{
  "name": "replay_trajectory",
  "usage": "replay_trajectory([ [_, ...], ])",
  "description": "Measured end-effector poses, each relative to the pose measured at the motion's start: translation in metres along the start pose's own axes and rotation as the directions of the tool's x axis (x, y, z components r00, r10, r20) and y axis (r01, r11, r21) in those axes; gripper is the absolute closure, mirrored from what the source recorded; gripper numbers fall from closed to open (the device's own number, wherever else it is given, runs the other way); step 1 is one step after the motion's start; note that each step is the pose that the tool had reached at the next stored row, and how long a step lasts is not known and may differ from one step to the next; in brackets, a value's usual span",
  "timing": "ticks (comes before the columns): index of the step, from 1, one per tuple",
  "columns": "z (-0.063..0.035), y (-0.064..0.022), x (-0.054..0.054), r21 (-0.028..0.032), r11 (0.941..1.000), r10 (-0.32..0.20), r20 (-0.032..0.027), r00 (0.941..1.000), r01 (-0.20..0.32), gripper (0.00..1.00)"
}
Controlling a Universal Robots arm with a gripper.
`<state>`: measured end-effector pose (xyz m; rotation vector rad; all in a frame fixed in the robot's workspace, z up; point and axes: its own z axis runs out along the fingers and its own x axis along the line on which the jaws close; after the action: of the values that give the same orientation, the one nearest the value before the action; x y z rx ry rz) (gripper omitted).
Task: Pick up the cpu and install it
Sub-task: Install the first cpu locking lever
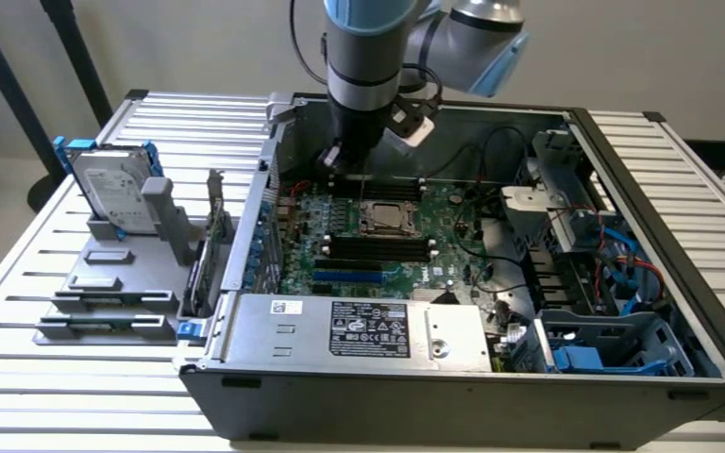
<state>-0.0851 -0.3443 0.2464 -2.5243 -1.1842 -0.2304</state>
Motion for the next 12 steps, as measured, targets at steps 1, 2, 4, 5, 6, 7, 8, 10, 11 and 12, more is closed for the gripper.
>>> replay_trajectory([
  [1, 0.0001, 0.0, 0.0, -0.0056, 1.0, 0.002, -0.0048, 1.0, -0.002, 0.89],
  [2, 0.0001, 0.0, 0.0001, -0.0108, 0.9999, 0.004, -0.0091, 0.9999, -0.004, 0.89],
  [4, 0.0003, 0.0002, 0.0004, -0.0203, 0.9998, 0.008, -0.0174, 0.9998, -0.008, 0.89],
  [5, 0.0004, 0.0003, 0.0006, -0.0245, 0.9996, 0.01, -0.0209, 0.9997, -0.01, 0.89],
  [6, 0.0006, 0.0003, 0.0007, -0.0292, 0.9995, 0.011, -0.0244, 0.9996, -0.012, 0.89],
  [7, 0.0008, 0.0004, 0.0007, -0.0342, 0.9993, 0.013, -0.0277, 0.9995, -0.014, 0.89],
  [8, 0.0011, 0.0004, 0.0007, -0.0396, 0.9991, 0.014, -0.0295, 0.9995, -0.015, 0.89],
  [10, 0.0019, 0.0005, 0.0007, -0.0514, 0.9986, 0.014, -0.0296, 0.9995, -0.016, 0.89],
  [11, 0.0023, 0.0005, 0.0007, -0.0578, 0.9982, 0.014, -0.028, 0.9995, -0.015, 0.89],
  [12, 0.003, 0.0005, 0.0006, -0.0637, 0.9979, 0.013, -0.0257, 0.9996, -0.015, 0.89],
])
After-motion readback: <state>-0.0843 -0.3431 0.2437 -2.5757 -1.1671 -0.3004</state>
